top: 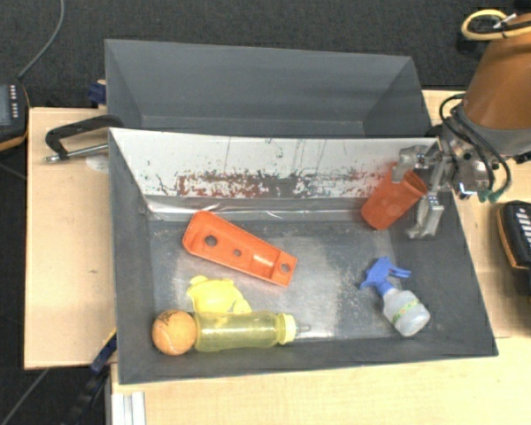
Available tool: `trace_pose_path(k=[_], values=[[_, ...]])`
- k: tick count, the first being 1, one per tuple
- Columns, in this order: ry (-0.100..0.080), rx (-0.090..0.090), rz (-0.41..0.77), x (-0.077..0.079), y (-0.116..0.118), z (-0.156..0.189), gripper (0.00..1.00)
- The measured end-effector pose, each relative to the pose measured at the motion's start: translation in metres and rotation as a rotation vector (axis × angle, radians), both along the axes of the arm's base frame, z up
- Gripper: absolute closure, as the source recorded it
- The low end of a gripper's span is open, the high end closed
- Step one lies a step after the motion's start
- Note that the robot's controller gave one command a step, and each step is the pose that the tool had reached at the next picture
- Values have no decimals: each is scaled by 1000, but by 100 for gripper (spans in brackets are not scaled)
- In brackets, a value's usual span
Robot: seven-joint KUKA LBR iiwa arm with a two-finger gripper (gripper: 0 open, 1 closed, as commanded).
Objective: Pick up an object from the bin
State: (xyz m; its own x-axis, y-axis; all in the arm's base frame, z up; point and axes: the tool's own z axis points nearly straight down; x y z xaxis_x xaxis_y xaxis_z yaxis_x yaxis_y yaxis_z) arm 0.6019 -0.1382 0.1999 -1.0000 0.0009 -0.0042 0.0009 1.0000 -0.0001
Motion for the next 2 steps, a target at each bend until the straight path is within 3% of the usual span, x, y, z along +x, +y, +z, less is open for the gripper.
trace_pose_path(k=[1,2], values=[[-4,-1,21,-5,6,-47,0],[9,2,-7,-10,45,-72,0]])
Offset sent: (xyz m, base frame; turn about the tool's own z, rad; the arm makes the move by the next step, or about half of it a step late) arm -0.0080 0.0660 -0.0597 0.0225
